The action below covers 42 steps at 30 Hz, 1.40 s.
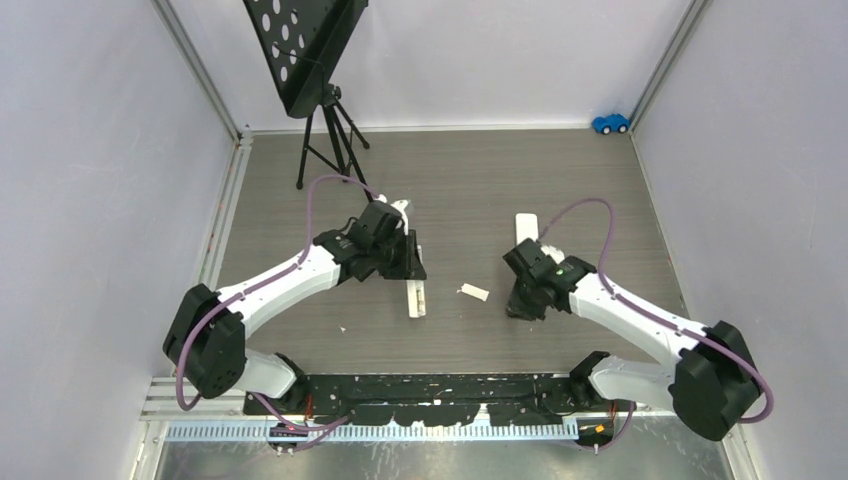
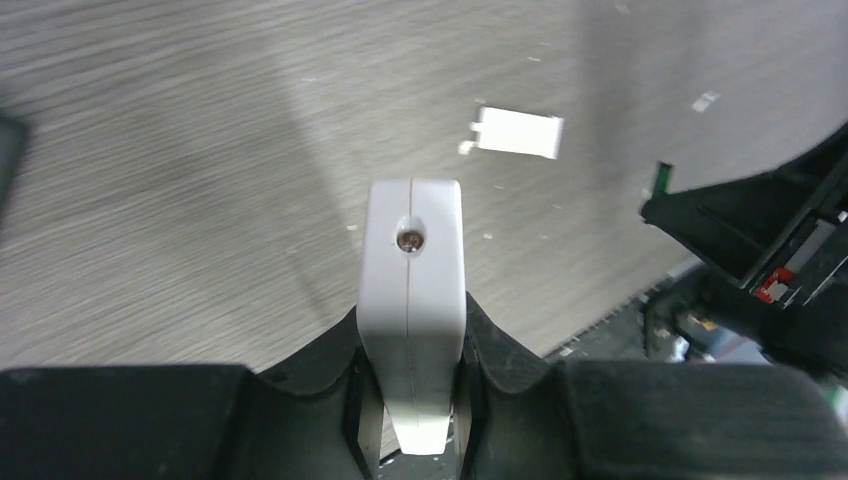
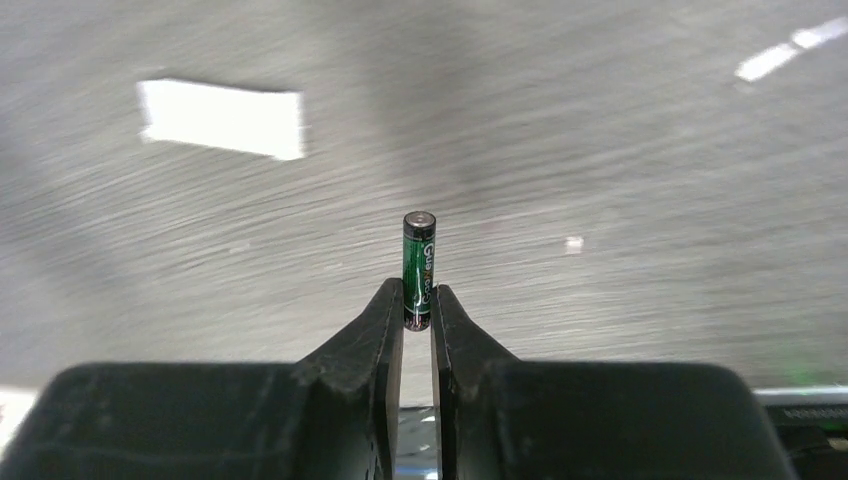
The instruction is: Load the batteries into the remote control
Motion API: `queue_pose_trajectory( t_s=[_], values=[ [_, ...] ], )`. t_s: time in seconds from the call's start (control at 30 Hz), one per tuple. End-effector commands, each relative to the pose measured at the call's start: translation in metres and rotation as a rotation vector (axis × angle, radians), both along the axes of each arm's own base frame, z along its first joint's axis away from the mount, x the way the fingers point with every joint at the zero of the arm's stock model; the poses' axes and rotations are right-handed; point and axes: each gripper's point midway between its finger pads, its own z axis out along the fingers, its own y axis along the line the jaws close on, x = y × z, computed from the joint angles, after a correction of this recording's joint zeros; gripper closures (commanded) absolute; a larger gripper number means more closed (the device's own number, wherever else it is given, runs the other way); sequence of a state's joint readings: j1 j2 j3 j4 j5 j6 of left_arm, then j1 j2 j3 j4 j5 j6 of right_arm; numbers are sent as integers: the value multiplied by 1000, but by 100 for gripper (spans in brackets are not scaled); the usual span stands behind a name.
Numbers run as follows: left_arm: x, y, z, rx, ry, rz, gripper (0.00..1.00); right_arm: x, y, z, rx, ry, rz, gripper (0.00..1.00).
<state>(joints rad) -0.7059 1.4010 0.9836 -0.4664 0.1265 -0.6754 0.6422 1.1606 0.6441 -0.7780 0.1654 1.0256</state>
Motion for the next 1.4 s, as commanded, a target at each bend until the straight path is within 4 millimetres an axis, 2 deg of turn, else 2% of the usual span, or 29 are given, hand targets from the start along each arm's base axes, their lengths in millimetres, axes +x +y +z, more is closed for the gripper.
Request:
queue_pose_trajectory(
  t_s=[0.0, 0.1, 0.17, 0.27, 0.3, 0.53, 0.87, 1.07, 1.17, 1.37],
  values=[
    [-1, -45, 48, -300, -107, -208, 100, 22, 59, 80, 226, -180, 284, 100],
    [-4, -54, 56, -437, -80, -267, 100, 9, 96, 116, 355, -233, 468, 100],
    [-2, -60, 69, -570, -75, -295, 100, 1, 120, 139, 409, -282, 579, 100],
    [-1, -60, 76, -687, -36, -306, 100, -11, 146, 161, 445, -311, 700, 100],
    [-1, -60, 76, -707, -19, -308, 100, -12, 152, 162, 438, -305, 721, 100],
    [-3, -56, 69, -746, 75, -277, 100, -1, 152, 151, 286, -239, 719, 100],
    [-4, -54, 68, -752, 95, -273, 100, 1, 155, 138, 236, -181, 745, 99],
    [-4, -55, 71, -761, 97, -273, 100, -1, 156, 134, 234, -165, 760, 93],
    [-4, -55, 73, -768, 108, -272, 100, 3, 157, 136, 227, -180, 756, 88],
    [-8, -55, 74, -779, 138, -266, 100, 11, 160, 137, 218, -205, 739, 85]
  ],
)
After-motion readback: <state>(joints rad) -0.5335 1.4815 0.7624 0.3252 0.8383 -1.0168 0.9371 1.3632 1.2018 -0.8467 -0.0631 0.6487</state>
